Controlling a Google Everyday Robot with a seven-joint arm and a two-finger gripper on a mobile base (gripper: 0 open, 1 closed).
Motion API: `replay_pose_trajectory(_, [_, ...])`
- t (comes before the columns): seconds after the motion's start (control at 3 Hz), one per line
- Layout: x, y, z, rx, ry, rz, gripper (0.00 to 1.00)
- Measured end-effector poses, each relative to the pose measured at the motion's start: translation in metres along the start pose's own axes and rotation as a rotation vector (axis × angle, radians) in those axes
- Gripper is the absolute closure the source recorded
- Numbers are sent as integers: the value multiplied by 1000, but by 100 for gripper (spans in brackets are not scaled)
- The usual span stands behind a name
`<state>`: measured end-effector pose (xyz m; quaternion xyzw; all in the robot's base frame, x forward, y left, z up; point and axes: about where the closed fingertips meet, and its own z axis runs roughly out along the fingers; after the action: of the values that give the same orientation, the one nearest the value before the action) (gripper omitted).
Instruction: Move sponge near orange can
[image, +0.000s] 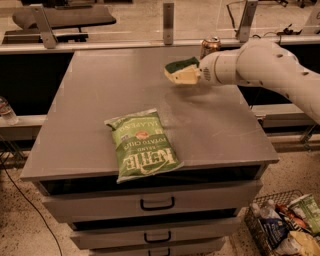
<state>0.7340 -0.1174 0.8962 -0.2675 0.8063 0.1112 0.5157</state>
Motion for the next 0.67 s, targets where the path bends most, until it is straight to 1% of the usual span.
replay_pose_trajectory(0.33, [13,-21,-5,44,21,18,100])
replay_pose_trajectory(0.67, [23,-48,-9,96,36,30,100])
